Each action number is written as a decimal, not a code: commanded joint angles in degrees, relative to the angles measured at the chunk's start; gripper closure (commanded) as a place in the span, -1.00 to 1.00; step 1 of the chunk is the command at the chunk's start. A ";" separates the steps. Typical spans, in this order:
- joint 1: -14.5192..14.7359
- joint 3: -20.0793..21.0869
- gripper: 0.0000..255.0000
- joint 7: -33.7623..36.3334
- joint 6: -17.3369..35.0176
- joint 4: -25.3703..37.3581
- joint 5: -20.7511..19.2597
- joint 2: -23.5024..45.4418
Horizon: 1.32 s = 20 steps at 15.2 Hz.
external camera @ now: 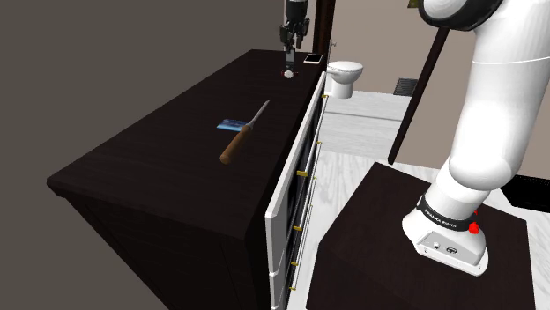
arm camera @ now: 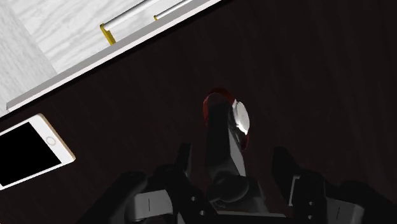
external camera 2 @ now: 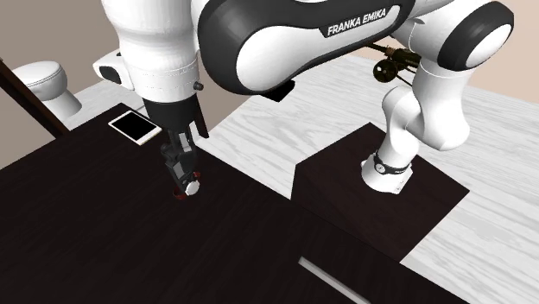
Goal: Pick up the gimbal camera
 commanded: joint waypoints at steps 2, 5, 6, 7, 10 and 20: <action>0.00 -0.01 1.00 0.00 0.27 -0.41 -0.02 -0.17; 0.00 -0.01 1.00 0.00 0.27 -0.42 -0.02 -0.17; 0.01 -0.01 1.00 0.01 0.28 -0.55 -0.03 -0.29; 0.01 0.00 1.00 0.01 0.27 -0.46 -0.03 -0.22; -0.04 -0.01 1.00 -0.08 -0.76 1.01 0.05 0.22; -0.46 -0.07 1.00 -0.81 -10.36 14.20 0.54 3.80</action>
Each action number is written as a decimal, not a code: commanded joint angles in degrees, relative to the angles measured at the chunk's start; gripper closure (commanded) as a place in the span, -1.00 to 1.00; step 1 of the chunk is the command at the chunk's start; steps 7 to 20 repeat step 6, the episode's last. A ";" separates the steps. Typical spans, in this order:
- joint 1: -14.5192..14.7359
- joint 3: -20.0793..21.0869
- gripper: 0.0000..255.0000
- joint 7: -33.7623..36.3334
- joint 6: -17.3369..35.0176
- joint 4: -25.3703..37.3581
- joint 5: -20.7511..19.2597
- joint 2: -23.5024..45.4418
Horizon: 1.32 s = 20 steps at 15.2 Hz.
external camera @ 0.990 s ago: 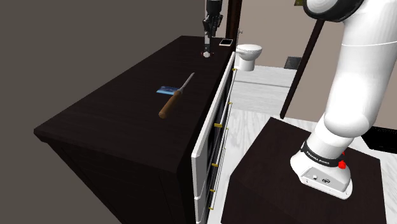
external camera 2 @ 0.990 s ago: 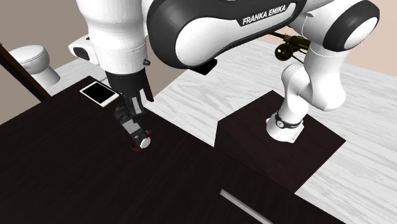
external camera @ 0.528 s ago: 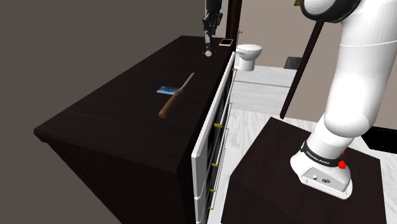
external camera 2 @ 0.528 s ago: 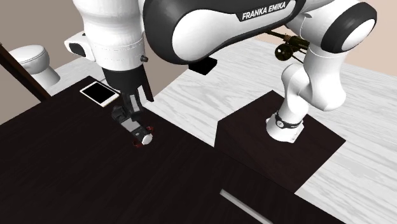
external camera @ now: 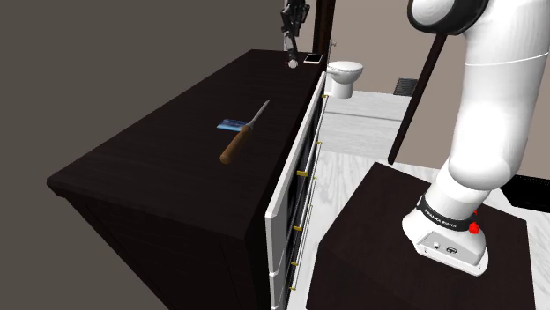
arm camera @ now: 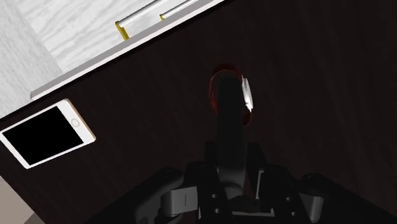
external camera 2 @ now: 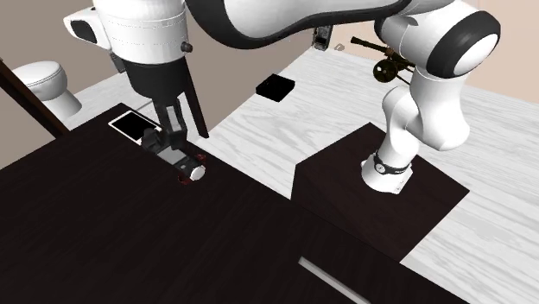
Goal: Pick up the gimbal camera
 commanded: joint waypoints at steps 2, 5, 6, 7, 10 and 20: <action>-0.10 0.01 1.00 -0.12 -3.25 4.79 0.17 1.57; -0.30 0.00 1.00 -0.31 -5.88 9.00 0.35 3.14; -0.30 0.00 1.00 -0.31 -5.87 8.98 0.35 3.13; -0.30 0.00 1.00 -0.31 -5.87 8.98 0.35 3.13; -0.30 0.00 1.00 -0.31 -5.87 8.98 0.35 3.13; -0.30 0.00 1.00 -0.31 -5.87 8.98 0.35 3.13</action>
